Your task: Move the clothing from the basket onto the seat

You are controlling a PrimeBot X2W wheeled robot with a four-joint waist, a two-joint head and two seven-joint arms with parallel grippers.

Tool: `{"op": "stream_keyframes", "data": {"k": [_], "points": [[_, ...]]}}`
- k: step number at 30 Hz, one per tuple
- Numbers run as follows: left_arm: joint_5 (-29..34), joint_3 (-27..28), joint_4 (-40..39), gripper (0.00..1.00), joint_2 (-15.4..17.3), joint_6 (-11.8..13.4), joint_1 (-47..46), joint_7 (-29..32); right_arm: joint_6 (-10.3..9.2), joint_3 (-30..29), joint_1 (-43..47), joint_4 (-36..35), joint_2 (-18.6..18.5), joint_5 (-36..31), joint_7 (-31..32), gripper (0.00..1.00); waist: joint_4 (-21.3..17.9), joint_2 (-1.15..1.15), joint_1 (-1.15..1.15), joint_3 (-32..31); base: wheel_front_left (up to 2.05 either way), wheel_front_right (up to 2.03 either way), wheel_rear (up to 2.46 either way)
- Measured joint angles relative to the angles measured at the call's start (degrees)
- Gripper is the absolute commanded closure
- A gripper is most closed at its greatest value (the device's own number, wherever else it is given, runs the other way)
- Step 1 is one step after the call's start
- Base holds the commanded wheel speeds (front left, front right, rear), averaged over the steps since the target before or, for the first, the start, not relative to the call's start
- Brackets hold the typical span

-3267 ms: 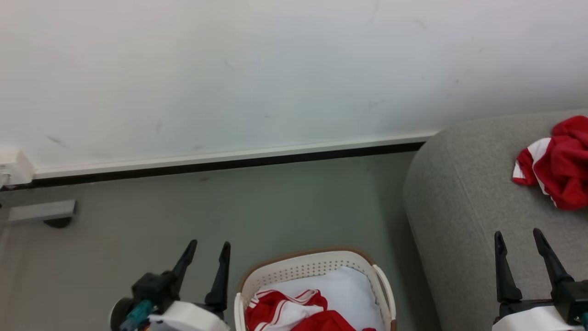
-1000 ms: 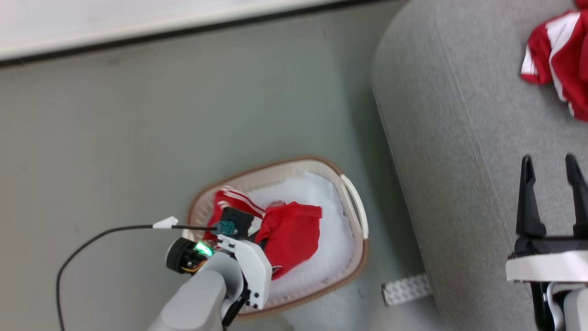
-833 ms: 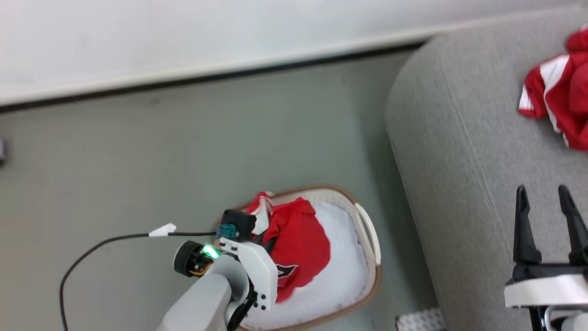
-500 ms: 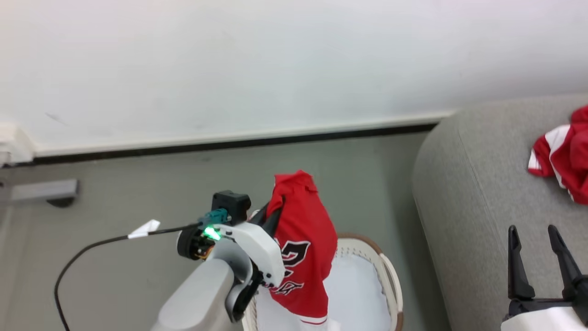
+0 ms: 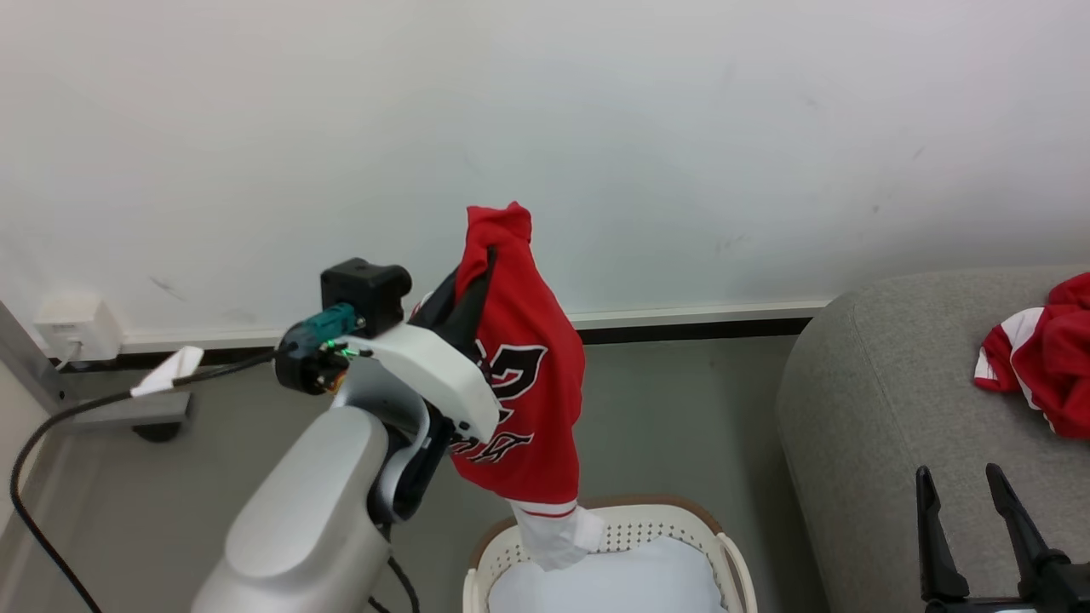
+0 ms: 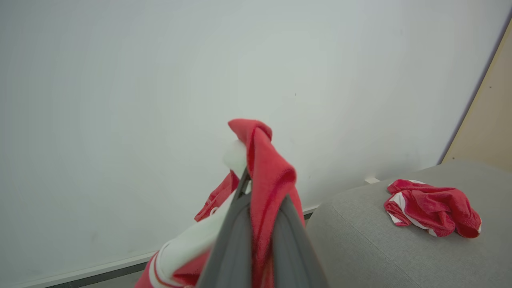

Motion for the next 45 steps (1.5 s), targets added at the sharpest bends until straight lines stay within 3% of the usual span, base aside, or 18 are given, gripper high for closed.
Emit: {"op": "stream_keyframes", "data": {"k": [8, 24, 36, 45], "points": [[-0.1, 1.2, -6.3, 1.0, 2.6, 1.5, -1.9, 3.2, 0.0, 1.5, 0.9, 0.5, 0.0, 0.0, 0.0, 0.0, -0.2, 0.0, 0.0, -1.2, 0.0, 0.0, 0.0], [-0.6, 0.3, -12.0, 1.0, 3.4, 2.9, -1.0, 5.7, 0.0, 8.3, 1.3, -2.2, 0.0, -1.3, 0.0, 0.0, -0.6, 0.0, 0.01, -1.0, 0.0, 0.0, 0.0], [-0.6, -1.0, -12.5, 1.0, 3.4, 3.0, -1.0, 5.9, 0.0, 25.0, -6.1, -5.3, -2.4, -1.4, 0.0, 0.0, -1.0, 0.0, 0.02, -1.1, 0.0, 0.0, 0.0], [-0.6, -3.6, -13.2, 1.0, 1.7, 2.3, -1.5, 7.0, 0.0, 33.7, -16.3, 2.8, -1.2, -0.2, 0.0, 0.0, 0.1, 0.0, 0.02, -1.2, 0.0, 0.0, 0.0]]}}
